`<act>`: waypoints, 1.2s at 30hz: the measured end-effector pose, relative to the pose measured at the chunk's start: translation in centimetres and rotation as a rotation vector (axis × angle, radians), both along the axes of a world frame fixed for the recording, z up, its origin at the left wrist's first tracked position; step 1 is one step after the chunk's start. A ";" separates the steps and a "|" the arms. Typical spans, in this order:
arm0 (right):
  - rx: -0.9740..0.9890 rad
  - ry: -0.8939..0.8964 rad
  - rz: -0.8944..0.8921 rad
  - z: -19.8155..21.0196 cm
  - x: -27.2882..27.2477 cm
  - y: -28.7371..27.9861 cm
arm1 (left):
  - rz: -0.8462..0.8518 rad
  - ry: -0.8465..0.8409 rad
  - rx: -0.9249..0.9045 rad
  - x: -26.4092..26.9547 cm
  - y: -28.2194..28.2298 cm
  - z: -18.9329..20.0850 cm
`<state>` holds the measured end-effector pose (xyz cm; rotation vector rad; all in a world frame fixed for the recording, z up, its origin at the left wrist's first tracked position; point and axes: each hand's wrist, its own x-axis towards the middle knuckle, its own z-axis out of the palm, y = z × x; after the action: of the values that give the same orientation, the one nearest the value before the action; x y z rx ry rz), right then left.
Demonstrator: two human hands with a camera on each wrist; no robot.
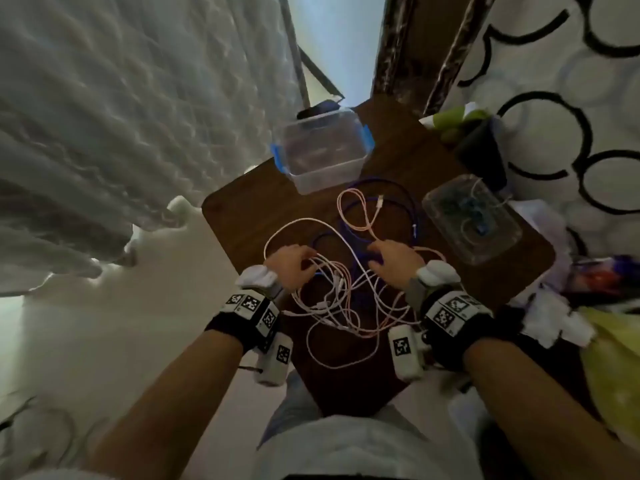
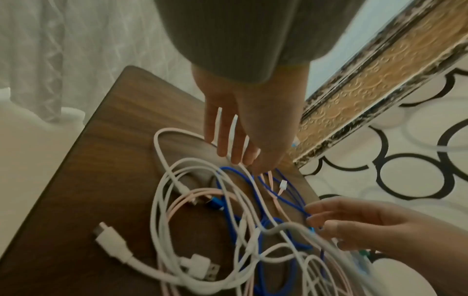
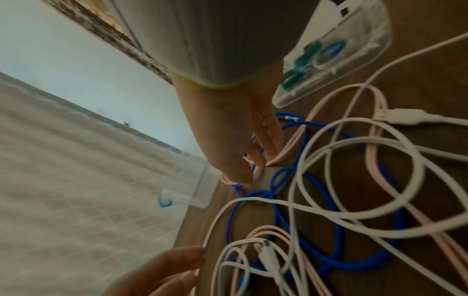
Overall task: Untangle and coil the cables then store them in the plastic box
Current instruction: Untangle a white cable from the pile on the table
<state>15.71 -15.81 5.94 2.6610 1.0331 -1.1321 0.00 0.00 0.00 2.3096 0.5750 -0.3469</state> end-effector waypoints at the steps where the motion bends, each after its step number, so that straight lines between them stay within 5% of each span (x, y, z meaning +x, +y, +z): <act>1: -0.010 -0.006 -0.011 -0.2 0.2 0.0 | 0.003 -0.005 -0.003 0.0 0.0 -0.1; 11: 0.098 -0.115 0.057 -2.7 -1.4 -0.2 | 0.141 -0.058 0.127 -2.0 -0.6 -2.0; 18: 0.491 -0.098 -0.207 -3.1 -2.1 -0.6 | 0.216 -0.034 0.070 -2.0 -0.4 -2.4; 20: 0.534 -0.097 -0.164 -2.6 -1.9 -0.7 | 0.318 -0.061 0.045 -1.8 -0.2 -2.4; 25: 0.444 0.319 0.083 -0.6 -2.9 -1.0 | 0.536 -0.078 0.073 -1.4 0.6 -1.8; 30: 0.282 0.443 0.197 -2.4 -3.1 -2.0 | 0.665 -0.142 0.031 -1.7 0.4 -0.9; 33: 0.356 0.669 -0.077 -2.5 -2.8 -1.7 | 0.559 -0.233 -0.129 -2.0 -0.2 0.1; 36: 0.396 0.742 -0.165 -1.8 -2.5 -0.9 | 0.100 -0.286 -0.176 -1.8 -1.2 1.0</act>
<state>13.18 -16.67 4.14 2.6725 1.2411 -2.2684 -1.80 -1.20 0.98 2.1034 0.4927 -0.0157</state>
